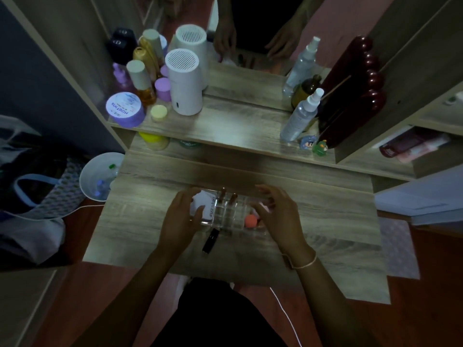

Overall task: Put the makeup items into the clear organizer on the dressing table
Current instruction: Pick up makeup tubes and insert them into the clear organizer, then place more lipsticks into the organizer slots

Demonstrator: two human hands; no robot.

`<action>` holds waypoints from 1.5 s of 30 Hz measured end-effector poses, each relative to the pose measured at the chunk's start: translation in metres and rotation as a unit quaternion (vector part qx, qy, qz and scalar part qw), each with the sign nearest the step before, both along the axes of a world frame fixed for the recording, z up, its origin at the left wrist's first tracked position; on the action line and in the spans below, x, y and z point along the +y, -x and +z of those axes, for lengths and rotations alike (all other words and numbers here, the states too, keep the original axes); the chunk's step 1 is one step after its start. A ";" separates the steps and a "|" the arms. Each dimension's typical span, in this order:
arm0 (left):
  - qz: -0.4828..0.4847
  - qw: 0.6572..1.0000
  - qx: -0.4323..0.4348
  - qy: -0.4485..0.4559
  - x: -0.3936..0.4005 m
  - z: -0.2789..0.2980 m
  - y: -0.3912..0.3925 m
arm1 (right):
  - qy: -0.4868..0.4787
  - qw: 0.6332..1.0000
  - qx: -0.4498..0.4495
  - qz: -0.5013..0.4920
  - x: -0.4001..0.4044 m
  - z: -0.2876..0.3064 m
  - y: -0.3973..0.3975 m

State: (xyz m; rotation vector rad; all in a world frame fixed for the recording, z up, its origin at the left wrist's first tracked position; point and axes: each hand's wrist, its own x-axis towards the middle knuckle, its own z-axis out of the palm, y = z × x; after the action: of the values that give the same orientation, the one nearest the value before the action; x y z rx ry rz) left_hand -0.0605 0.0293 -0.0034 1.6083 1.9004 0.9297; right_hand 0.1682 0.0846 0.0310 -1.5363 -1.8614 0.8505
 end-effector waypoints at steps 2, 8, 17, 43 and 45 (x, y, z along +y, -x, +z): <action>0.011 1.000 0.008 0.005 -0.007 -0.005 0.005 | -0.002 1.000 -0.002 -0.027 -0.003 0.000 -0.015; 0.044 0.999 0.023 0.011 -0.026 -0.006 -0.003 | 0.004 0.997 -0.042 -0.068 -0.020 -0.017 -0.060; -0.020 0.986 0.109 0.124 -0.053 -0.036 -0.051 | 0.106 0.984 -0.106 -0.097 -0.050 -0.066 -0.084; -0.035 0.992 -0.092 0.076 -0.024 -0.008 -0.056 | 0.081 0.984 -0.021 -0.159 -0.045 -0.011 -0.045; -0.020 0.989 -0.130 0.064 -0.015 -0.003 -0.049 | 0.075 0.983 0.007 -0.165 -0.035 0.001 -0.036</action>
State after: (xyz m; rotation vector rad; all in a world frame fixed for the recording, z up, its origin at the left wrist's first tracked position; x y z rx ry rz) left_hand -0.0112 0.0140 -0.0064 1.3732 1.7078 0.9312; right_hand 0.2041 0.0492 0.0322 -1.8608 -1.5008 0.8561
